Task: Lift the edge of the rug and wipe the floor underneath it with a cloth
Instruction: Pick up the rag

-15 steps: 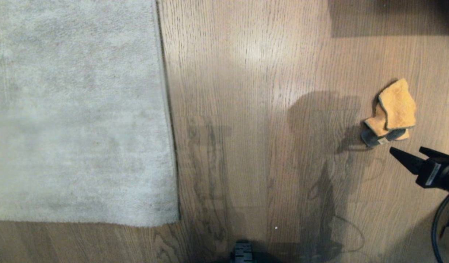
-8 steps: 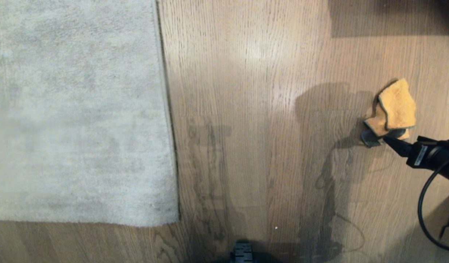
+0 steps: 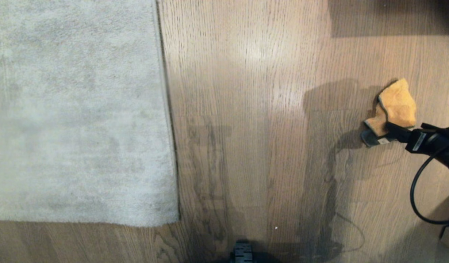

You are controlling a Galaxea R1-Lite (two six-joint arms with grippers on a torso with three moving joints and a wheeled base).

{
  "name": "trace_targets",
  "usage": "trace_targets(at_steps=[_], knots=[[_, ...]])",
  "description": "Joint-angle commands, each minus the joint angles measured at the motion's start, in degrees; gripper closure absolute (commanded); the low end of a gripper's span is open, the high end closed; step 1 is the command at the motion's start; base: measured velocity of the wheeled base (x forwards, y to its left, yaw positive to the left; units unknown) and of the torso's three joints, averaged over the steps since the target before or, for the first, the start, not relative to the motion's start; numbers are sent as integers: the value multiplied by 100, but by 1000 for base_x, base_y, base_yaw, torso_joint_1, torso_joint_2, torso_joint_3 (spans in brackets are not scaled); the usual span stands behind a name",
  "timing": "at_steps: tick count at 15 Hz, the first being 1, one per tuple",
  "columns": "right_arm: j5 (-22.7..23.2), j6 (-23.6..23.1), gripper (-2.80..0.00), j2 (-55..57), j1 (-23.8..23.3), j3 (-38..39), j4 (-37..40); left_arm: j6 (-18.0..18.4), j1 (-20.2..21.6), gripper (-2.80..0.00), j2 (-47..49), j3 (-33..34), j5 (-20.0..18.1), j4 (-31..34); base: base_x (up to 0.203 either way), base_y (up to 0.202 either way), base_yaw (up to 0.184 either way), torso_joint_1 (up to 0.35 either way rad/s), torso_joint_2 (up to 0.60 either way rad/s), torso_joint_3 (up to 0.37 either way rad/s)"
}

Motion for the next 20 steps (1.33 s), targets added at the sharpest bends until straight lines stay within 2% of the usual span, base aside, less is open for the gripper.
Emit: trace_targets(at_steps=[1,9,20], knots=[[55,5,-280,297,-46,-44,-160,0,0,0,0,0,2,-1,0,0,0,0,0,0],[56,14,-280,924,-73,-352,-613,0,0,0,0,0,2,-1,0,0,0,0,0,0],[64,5,-280,1247,-73,-765,-642,0,0,0,0,0,2,-1,0,0,0,0,0,0]])
